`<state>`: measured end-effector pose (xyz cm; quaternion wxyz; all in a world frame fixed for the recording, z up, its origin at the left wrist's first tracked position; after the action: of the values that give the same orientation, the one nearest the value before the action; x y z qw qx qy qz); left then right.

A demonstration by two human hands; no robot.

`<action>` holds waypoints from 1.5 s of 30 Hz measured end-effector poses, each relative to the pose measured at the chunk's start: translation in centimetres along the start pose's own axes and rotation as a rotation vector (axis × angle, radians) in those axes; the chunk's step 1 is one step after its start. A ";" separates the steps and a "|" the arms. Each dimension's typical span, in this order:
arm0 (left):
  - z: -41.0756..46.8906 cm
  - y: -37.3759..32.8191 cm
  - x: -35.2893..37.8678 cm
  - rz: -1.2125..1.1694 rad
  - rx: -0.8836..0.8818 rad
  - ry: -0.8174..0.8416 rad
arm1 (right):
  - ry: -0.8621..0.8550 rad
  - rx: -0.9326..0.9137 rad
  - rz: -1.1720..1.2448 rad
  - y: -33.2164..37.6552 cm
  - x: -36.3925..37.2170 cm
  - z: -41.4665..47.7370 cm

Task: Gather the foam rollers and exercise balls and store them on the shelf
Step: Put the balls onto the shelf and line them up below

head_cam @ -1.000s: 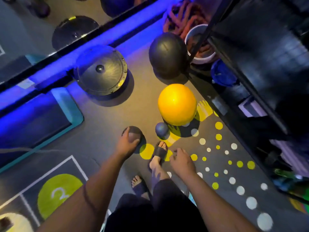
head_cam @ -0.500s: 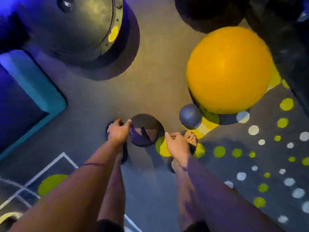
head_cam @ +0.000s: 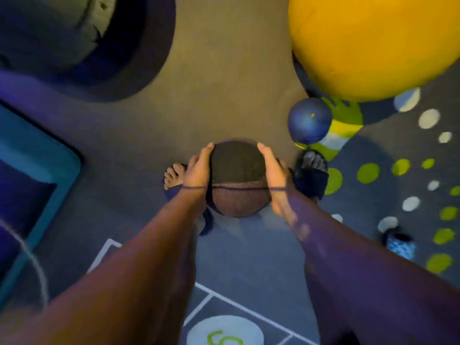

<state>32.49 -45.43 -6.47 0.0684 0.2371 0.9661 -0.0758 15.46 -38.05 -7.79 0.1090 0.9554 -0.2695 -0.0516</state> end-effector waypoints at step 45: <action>-94.5 -69.6 37.4 0.289 1.301 0.276 | -0.374 -1.038 0.229 74.8 -51.6 -77.6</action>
<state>-42.09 -72.75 87.68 -0.2025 0.3640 0.6824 -0.6007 -53.88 -59.06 87.24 0.5201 0.7157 -0.3255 -0.3336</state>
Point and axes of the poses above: each hand's wrist, its own z-axis towards the middle knuckle, its own x-axis out of the palm, y = z × x, the point moved 4 cm from there along z, towards the middle knuckle, and after that the axes turned 11 degrees about y, right-handed, at the moved point
